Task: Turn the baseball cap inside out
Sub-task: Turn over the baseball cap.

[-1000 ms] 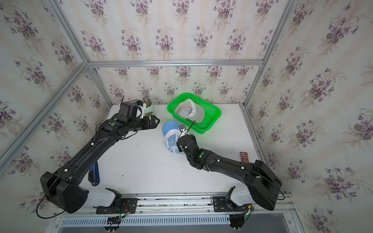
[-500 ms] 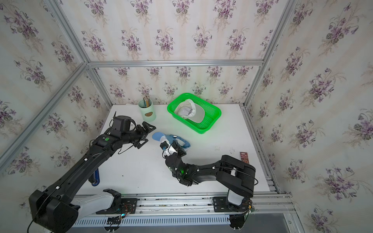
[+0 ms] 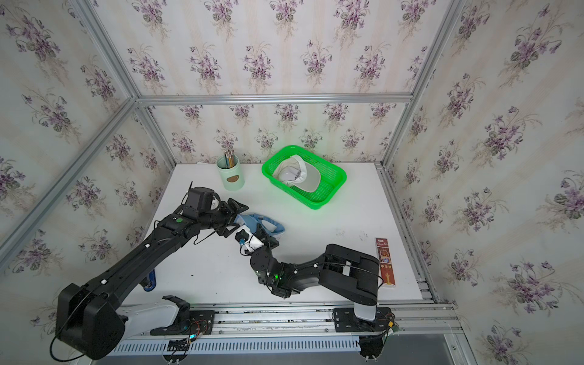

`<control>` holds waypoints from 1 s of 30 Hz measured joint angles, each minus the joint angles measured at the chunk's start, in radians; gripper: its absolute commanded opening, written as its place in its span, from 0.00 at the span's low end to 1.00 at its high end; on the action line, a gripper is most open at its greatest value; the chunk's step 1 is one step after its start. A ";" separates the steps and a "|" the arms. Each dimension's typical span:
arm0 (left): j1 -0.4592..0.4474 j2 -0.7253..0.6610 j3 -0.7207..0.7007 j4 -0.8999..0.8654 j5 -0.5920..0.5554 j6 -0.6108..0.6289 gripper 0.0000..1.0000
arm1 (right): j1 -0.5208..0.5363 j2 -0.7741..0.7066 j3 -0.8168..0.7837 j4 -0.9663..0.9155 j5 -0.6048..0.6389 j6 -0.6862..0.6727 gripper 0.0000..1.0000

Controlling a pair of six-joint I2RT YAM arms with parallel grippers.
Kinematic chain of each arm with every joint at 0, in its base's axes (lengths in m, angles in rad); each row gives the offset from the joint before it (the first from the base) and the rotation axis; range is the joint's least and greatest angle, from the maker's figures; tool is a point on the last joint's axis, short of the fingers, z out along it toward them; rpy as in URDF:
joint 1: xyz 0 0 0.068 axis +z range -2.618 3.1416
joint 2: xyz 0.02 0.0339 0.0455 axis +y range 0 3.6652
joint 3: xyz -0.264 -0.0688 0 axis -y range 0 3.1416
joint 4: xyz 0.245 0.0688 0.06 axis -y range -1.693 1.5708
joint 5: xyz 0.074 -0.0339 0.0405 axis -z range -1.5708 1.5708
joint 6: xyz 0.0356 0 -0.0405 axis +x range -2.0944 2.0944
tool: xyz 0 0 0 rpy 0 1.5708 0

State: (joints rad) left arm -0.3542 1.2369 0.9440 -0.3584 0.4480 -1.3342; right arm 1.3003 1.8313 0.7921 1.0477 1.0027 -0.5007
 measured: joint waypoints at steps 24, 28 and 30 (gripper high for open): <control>0.059 0.250 0.083 0.230 0.369 0.311 0.07 | -0.034 -0.422 -0.145 -0.505 -0.343 0.357 0.62; 0.061 0.245 0.137 0.102 0.347 0.514 0.08 | -0.150 -0.622 -0.196 -0.632 -0.510 0.504 0.65; 0.069 0.234 0.131 0.056 0.348 0.588 0.08 | -0.267 -0.685 -0.193 -0.687 -0.601 0.589 0.63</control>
State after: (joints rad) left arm -0.2855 1.4708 1.0748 -0.3027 0.7959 -0.7464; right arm 1.0328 1.1465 0.5995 0.3611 0.4015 0.0883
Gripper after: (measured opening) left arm 0.095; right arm 0.648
